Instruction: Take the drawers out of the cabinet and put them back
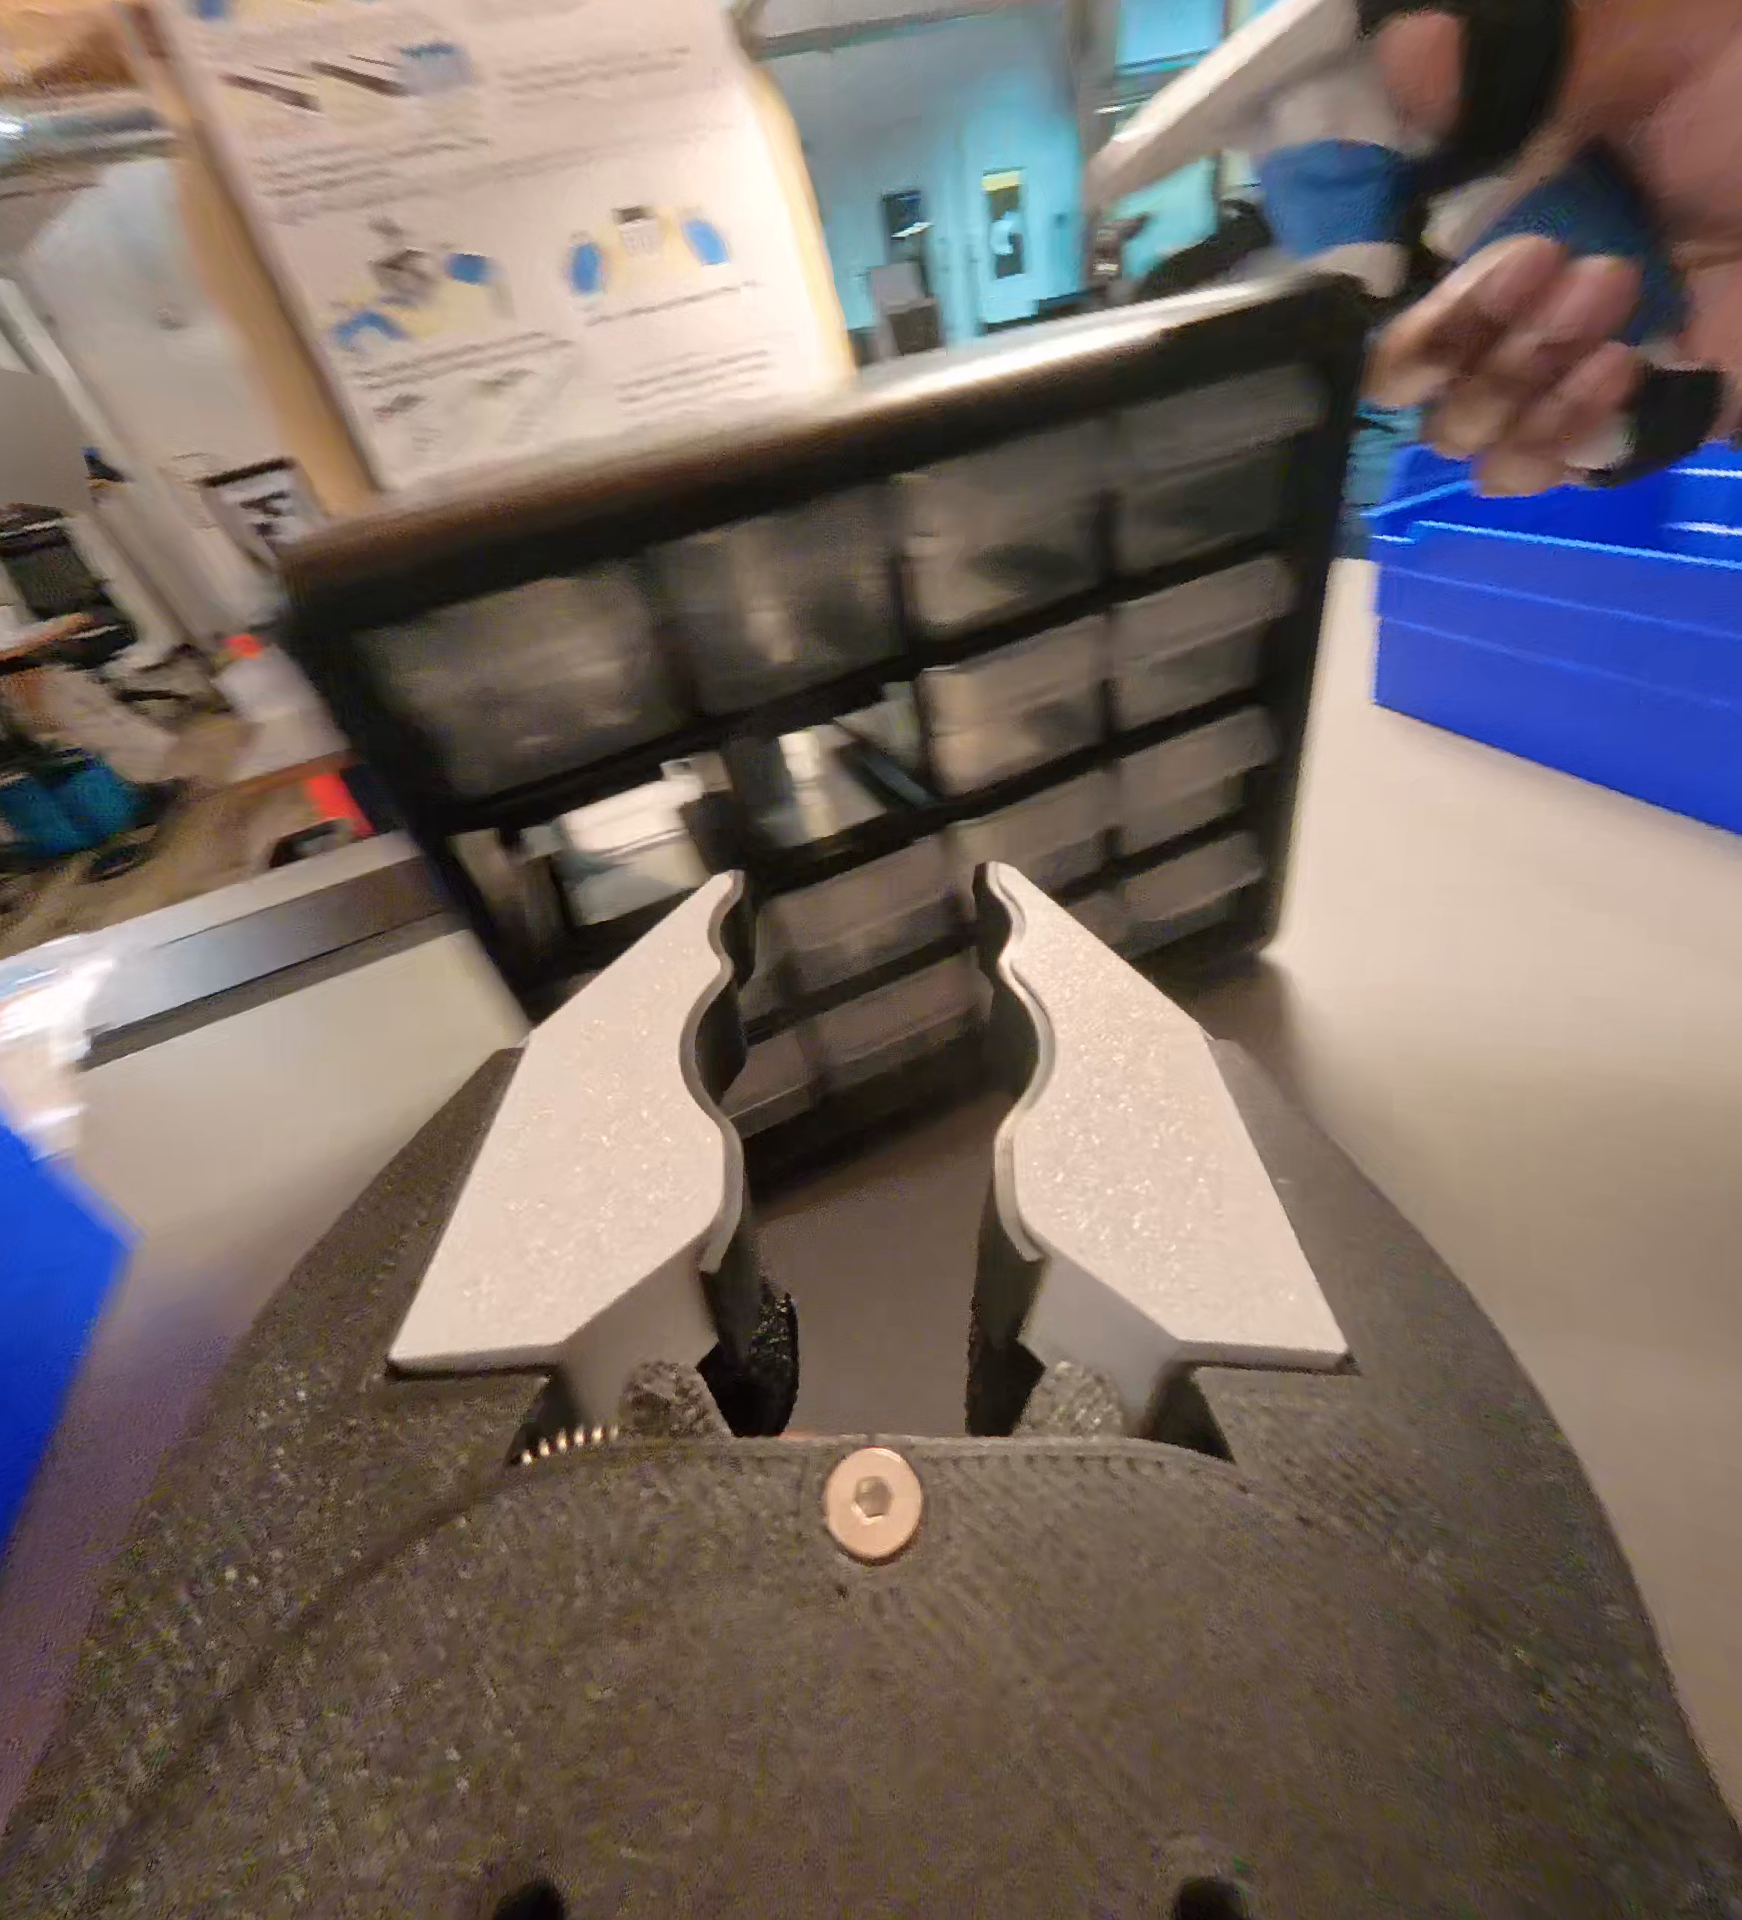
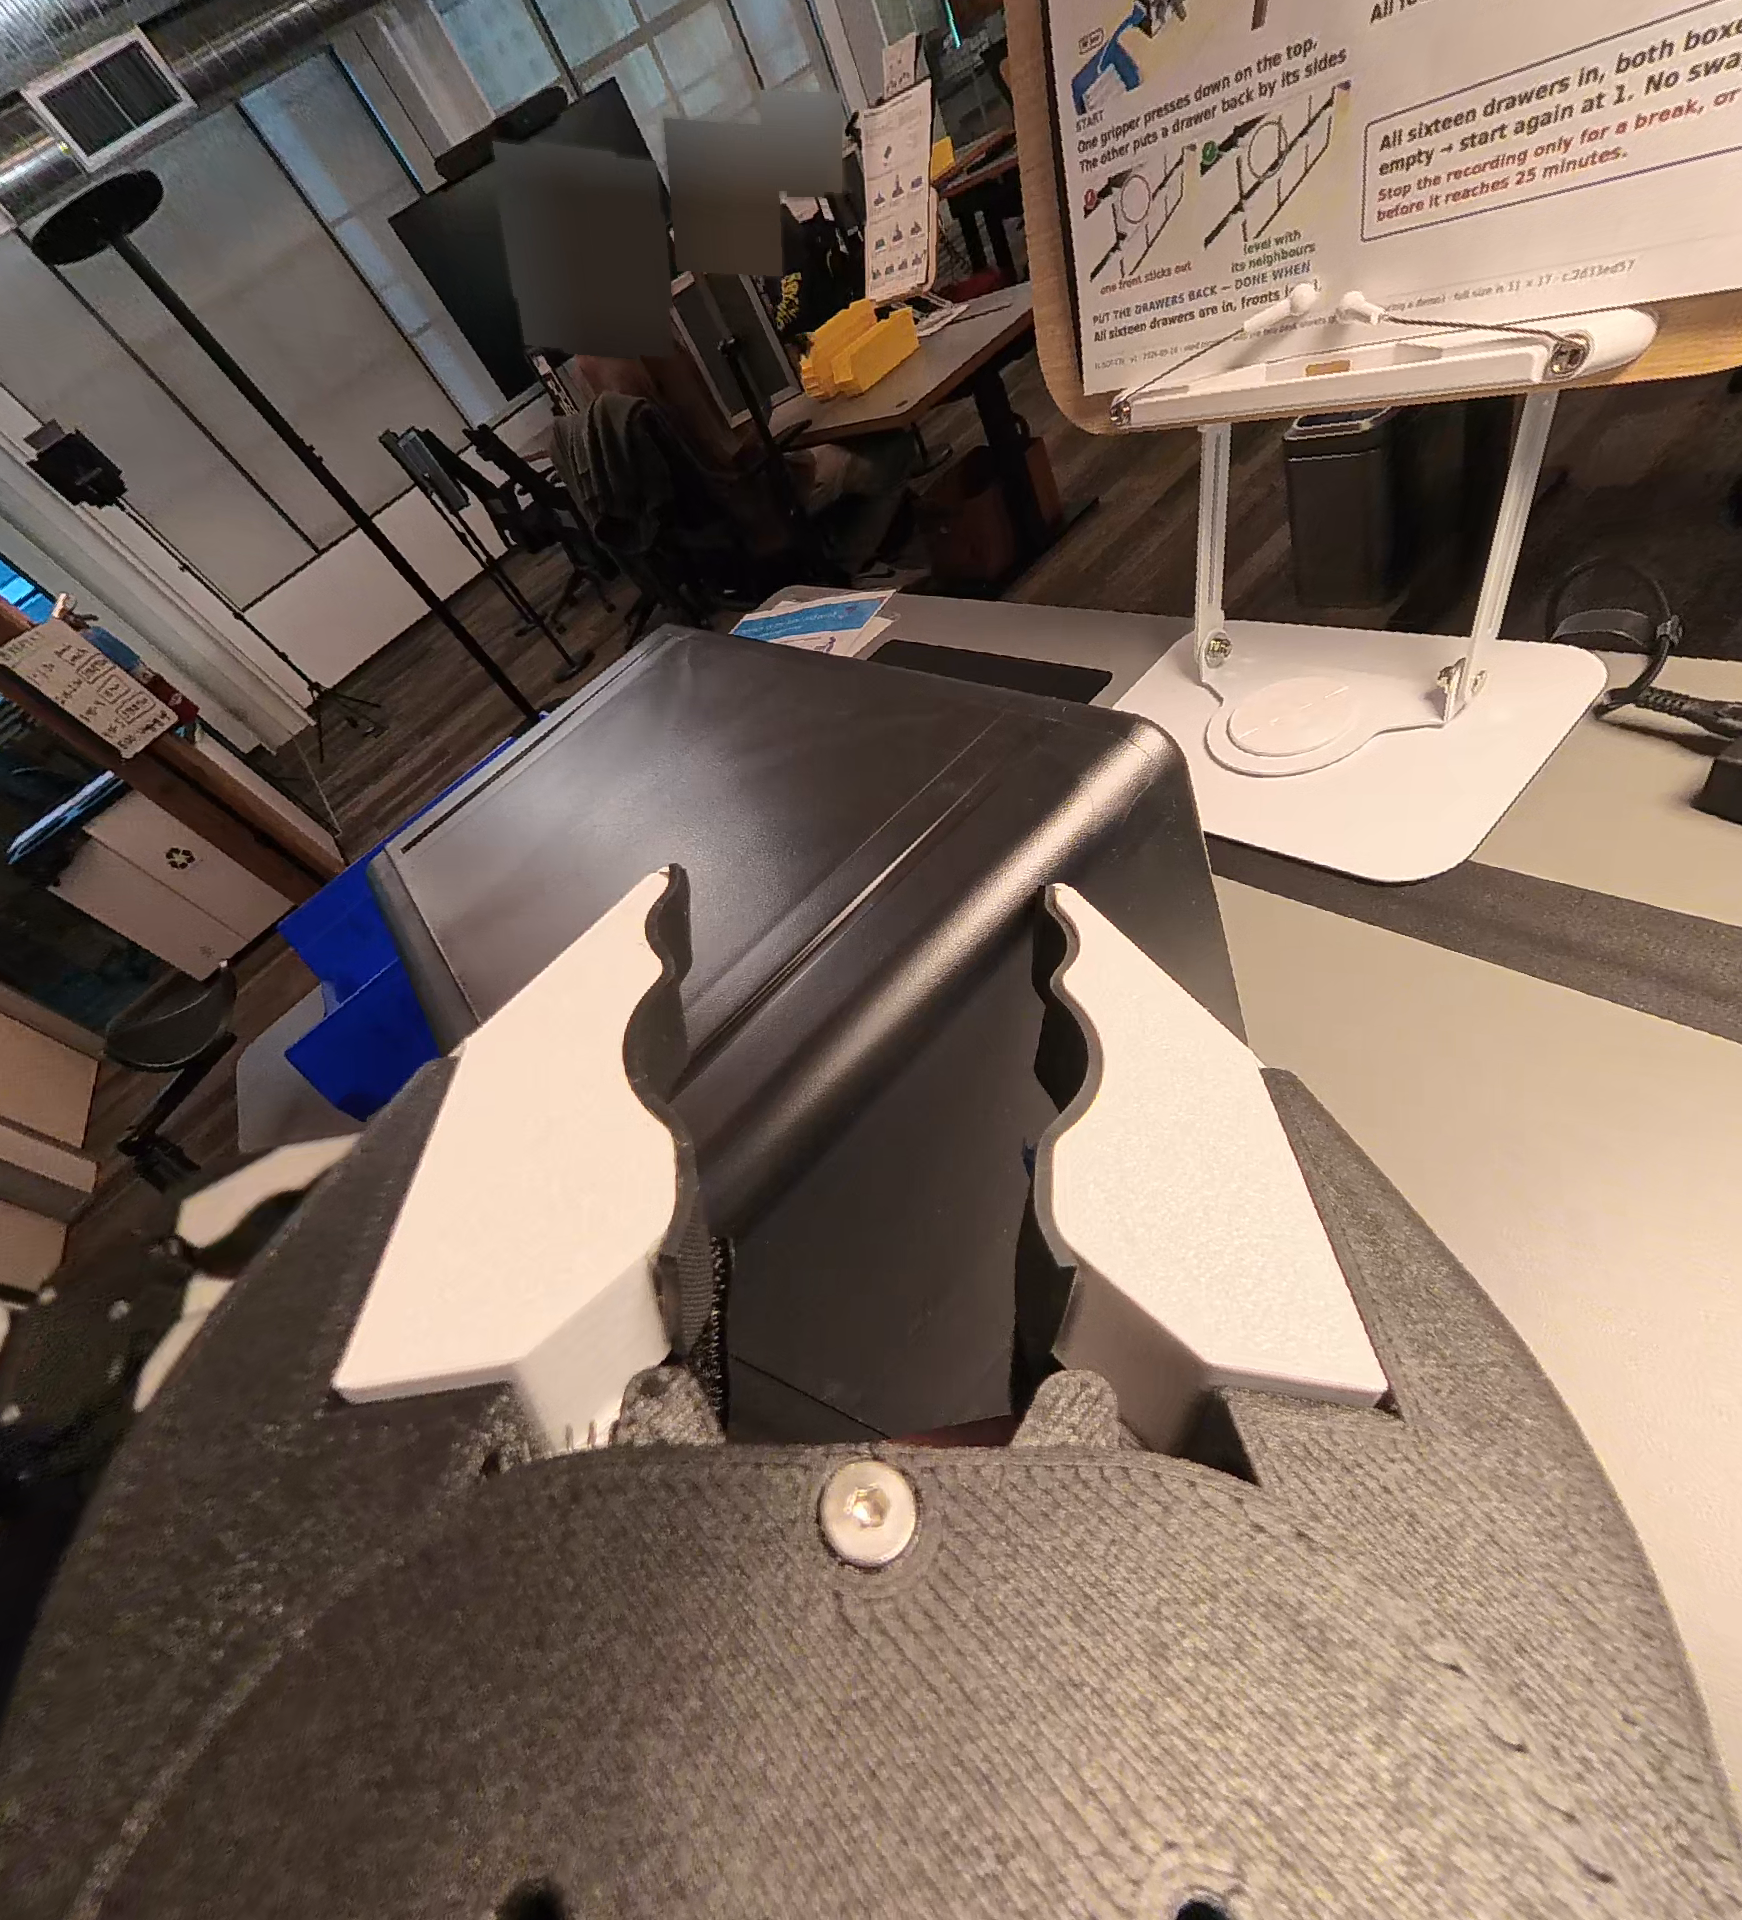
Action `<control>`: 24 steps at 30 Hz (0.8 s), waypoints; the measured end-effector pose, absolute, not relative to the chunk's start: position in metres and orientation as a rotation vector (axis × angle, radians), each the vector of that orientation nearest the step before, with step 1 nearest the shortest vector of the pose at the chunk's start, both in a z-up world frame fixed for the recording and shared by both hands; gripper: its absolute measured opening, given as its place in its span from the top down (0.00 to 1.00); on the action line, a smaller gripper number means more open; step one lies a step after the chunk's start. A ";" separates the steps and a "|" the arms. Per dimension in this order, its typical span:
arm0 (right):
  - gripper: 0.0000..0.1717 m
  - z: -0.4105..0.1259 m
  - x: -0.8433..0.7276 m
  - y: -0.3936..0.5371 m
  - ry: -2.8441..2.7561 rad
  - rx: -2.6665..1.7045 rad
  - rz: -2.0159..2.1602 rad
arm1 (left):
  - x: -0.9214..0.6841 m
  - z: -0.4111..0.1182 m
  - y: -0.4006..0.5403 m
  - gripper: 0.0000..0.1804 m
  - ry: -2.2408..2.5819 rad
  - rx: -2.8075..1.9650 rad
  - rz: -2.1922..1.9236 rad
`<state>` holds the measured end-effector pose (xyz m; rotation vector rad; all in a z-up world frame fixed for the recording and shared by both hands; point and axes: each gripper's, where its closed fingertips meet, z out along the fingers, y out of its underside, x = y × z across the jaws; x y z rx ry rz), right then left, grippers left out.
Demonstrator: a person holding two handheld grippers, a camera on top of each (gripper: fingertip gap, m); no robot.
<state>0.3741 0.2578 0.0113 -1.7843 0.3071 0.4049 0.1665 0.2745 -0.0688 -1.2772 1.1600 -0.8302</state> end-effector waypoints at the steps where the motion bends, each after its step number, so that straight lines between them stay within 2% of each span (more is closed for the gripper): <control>1: 0.60 0.011 0.374 0.258 0.307 -1.784 0.406 | 0.147 -0.061 0.290 0.78 1.123 -1.291 -0.792; 5: 0.60 0.011 0.374 0.258 0.306 -1.783 0.407 | 0.056 -0.027 0.368 0.77 0.989 -1.367 -0.534; 8: 0.60 0.011 0.374 0.258 0.307 -1.783 0.408 | -0.008 -0.028 0.429 0.77 0.971 -1.533 -0.329; 13: 0.61 0.011 0.375 0.258 0.313 -1.778 0.402 | -0.058 -0.067 0.504 0.77 1.062 -1.788 -0.260; 15: 0.61 0.011 0.375 0.257 0.317 -1.774 0.405 | -0.059 -0.084 0.527 0.72 1.137 -1.850 -0.237; 24: 0.61 0.011 0.375 0.257 0.315 -1.764 0.406 | -0.010 -0.160 0.575 0.69 1.800 -1.707 -0.148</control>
